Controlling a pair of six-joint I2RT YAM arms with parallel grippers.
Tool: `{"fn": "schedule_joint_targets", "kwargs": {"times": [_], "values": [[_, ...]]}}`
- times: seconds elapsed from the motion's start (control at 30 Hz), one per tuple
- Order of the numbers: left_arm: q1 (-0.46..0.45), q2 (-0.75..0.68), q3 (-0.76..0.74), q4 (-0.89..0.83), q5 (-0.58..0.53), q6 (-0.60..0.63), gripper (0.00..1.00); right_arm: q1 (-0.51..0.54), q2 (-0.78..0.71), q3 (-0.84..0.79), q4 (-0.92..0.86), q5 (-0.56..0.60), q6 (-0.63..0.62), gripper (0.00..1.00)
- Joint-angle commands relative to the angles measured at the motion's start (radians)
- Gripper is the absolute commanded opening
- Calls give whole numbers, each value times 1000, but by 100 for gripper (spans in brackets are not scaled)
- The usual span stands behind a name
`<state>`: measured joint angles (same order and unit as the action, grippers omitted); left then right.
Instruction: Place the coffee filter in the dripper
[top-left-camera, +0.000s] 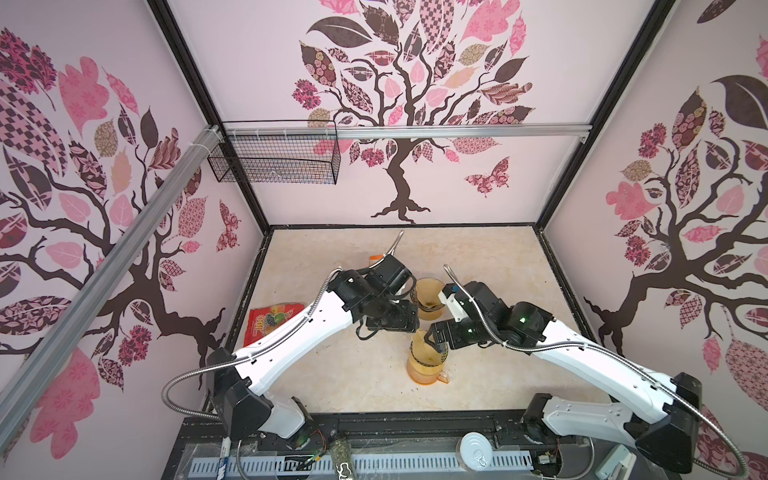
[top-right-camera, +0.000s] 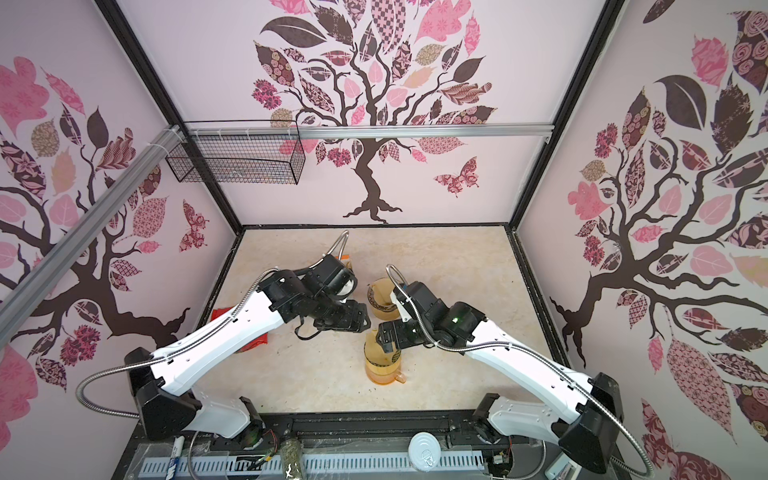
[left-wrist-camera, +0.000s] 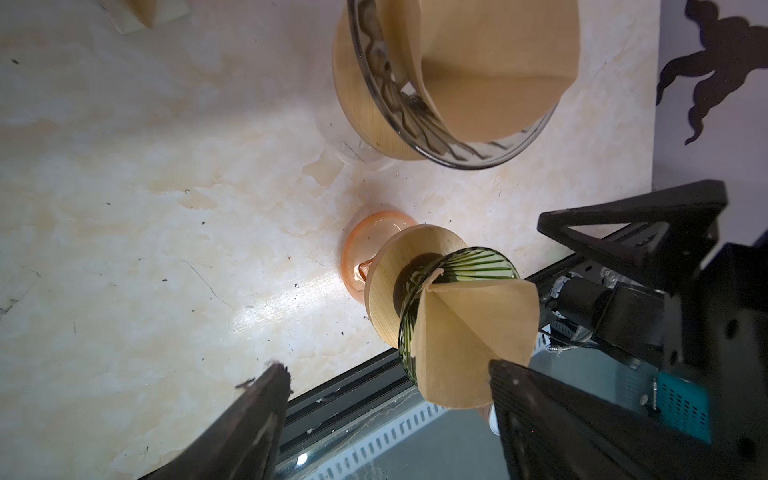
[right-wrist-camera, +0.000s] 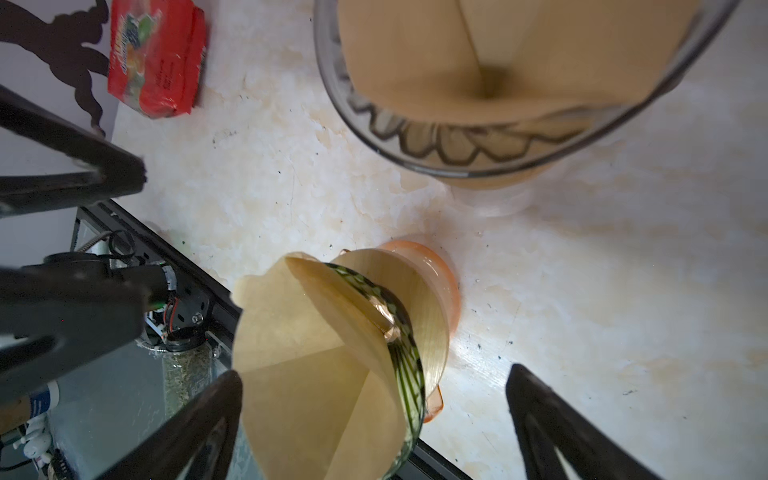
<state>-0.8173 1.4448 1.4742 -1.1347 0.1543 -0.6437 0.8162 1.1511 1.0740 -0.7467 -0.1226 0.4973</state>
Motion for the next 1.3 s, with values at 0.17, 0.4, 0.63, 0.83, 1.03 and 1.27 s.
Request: {"fn": "schedule_joint_targets", "kwargs": {"times": [0.17, 0.4, 0.63, 0.83, 1.03, 1.27], "values": [[221, -138, 84, 54, -20, 40, 98, -154, -46, 373, -178, 183, -17, 100], [553, -184, 29, 97, -75, 62, 98, -533, -57, 379, -62, 11, 29, 100], [622, -264, -324, 383, -547, 231, 98, -552, 20, 376, 3, 230, -43, 100], [768, -316, -705, 759, -538, 304, 98, -603, 149, 373, 57, 203, -48, 100], [814, -298, -895, 1031, -526, 370, 98, -752, 260, 352, 88, 160, -53, 100], [816, -184, -939, 1244, -543, 400, 98, -859, 230, 235, 222, 144, -47, 100]]}}
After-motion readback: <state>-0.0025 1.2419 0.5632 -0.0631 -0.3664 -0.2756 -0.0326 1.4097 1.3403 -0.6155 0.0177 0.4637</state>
